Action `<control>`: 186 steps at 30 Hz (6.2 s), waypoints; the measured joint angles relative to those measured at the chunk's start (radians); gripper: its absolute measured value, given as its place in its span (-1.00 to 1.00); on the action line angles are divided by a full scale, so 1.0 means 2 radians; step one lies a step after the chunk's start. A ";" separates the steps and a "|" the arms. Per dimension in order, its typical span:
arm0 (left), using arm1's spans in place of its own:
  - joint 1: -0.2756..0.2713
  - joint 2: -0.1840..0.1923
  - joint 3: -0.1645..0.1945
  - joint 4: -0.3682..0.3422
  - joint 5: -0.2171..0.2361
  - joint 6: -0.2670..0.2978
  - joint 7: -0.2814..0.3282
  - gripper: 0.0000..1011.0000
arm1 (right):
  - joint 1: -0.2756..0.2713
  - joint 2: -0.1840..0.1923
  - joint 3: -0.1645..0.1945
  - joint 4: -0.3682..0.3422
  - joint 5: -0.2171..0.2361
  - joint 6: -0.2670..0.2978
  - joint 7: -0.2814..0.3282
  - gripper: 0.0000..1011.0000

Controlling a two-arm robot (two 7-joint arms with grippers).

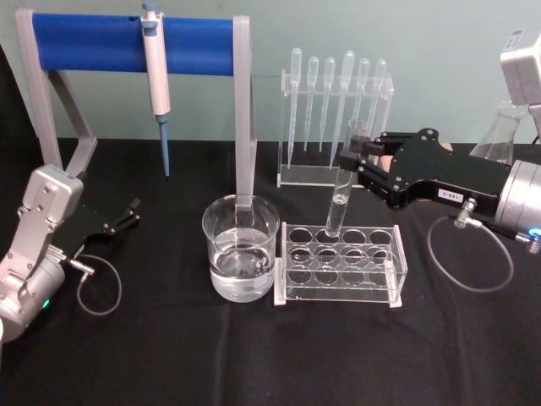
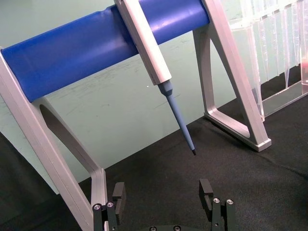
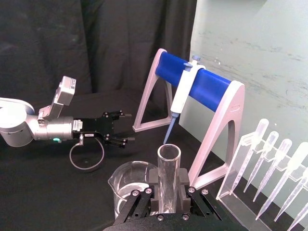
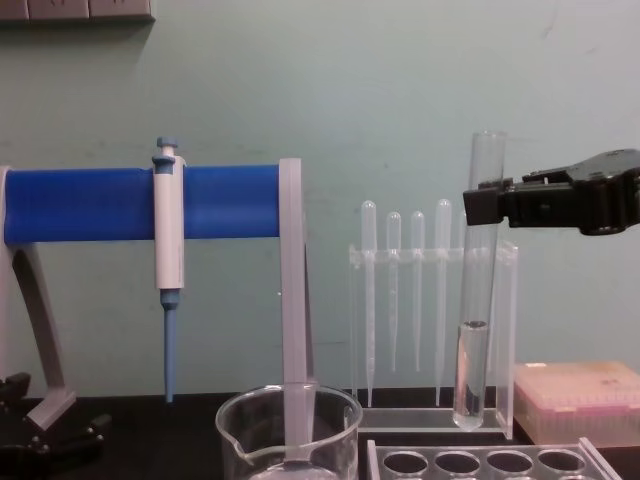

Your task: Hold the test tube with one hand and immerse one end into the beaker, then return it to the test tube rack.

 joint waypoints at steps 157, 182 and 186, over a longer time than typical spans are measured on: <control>0.000 0.000 0.000 0.000 0.000 0.000 0.000 0.98 | 0.028 -0.191 -0.089 0.175 -0.132 -0.077 -0.005 -0.52; 0.000 0.000 0.000 0.000 0.000 0.000 0.000 0.98 | 0.028 -0.190 -0.089 0.173 -0.132 -0.077 -0.006 -0.52; 0.000 0.000 0.000 0.000 0.000 0.000 0.000 0.98 | 0.028 -0.190 -0.089 0.173 -0.132 -0.077 -0.006 -0.52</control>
